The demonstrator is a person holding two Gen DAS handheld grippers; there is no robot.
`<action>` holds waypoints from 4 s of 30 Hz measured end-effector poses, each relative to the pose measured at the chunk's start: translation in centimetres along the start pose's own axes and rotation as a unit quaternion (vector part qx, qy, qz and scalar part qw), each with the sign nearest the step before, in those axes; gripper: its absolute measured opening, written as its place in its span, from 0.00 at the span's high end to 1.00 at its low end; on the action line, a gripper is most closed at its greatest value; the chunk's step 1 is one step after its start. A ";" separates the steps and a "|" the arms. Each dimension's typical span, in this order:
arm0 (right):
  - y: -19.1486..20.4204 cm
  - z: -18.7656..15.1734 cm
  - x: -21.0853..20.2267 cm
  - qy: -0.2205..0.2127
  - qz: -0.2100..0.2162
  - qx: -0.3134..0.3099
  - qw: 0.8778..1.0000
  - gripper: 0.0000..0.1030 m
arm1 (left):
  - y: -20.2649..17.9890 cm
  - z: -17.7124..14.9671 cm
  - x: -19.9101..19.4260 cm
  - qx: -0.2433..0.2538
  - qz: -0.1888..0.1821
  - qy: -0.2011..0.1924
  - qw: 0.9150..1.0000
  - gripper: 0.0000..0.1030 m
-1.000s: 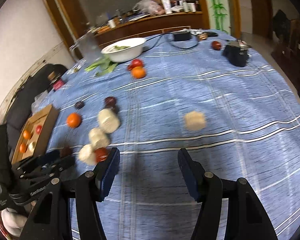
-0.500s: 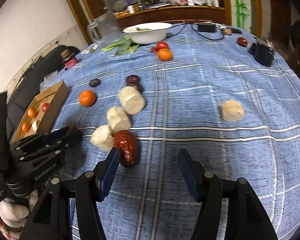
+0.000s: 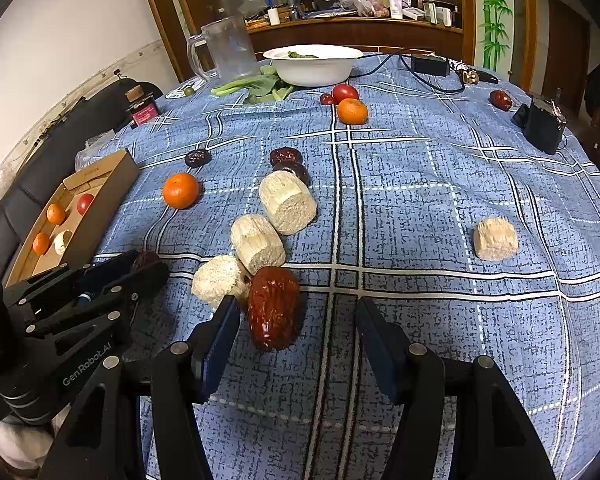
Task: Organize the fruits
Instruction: 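Grasp a red date with the left tool while the right tool grasps another red date, then lift the held dates toward the cardboard tray with both tools, then open the left tool over the tray while the right tool releases its date there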
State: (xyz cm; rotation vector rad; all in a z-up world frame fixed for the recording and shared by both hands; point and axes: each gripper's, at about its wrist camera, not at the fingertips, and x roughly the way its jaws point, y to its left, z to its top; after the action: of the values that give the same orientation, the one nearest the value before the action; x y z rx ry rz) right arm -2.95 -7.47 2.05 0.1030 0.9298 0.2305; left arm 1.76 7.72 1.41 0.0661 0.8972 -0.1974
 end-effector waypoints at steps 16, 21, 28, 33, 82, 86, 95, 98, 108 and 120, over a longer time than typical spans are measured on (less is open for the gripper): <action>1.1 -1.2 -3.8 -0.032 0.004 -0.010 0.999 0.73 | 0.8 -0.8 -2.3 -0.019 -0.045 -0.044 0.998 0.80; 1.3 -1.9 -5.5 -0.039 0.008 -0.006 0.999 0.73 | 1.0 -1.6 -4.6 -0.026 -0.056 -0.064 0.996 0.80; 3.1 -2.2 -7.8 -0.056 0.018 -0.018 0.998 0.73 | 3.0 -3.3 -8.4 -0.053 -0.055 -0.078 0.994 0.80; 5.3 -2.6 -8.8 -0.060 0.036 -0.032 0.997 0.73 | 4.9 -4.5 -11.4 -0.072 -0.050 -0.099 0.991 0.80; 26.3 2.0 6.5 0.106 0.132 -0.157 0.973 0.71 | 25.1 -4.2 -5.7 -0.185 0.108 0.059 0.975 0.80; 26.4 2.0 6.7 0.103 0.126 -0.160 0.974 0.71 | 24.9 -4.0 -5.6 -0.179 0.103 0.063 0.976 0.68; 26.4 1.9 5.3 0.077 0.130 -0.166 0.975 0.48 | 25.5 -4.0 -8.2 -0.206 0.075 0.033 0.975 0.48; 25.9 1.9 4.2 0.065 0.135 -0.162 0.975 0.48 | 25.8 -4.2 -10.2 -0.222 0.063 0.008 0.973 0.44; 19.4 1.2 -0.6 0.022 0.168 -0.054 0.984 0.43 | 23.6 -6.0 -14.4 -0.249 0.072 -0.027 0.965 0.27; 10.7 -2.8 -4.9 -0.044 0.069 0.042 0.996 0.36 | 10.9 -6.5 -15.9 -0.120 0.106 -0.052 0.986 0.25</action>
State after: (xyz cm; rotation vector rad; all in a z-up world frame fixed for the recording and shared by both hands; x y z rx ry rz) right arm -9.61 1.73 6.20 0.2539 0.8455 0.3122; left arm -10.74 21.54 9.57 -0.0720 0.7970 0.1050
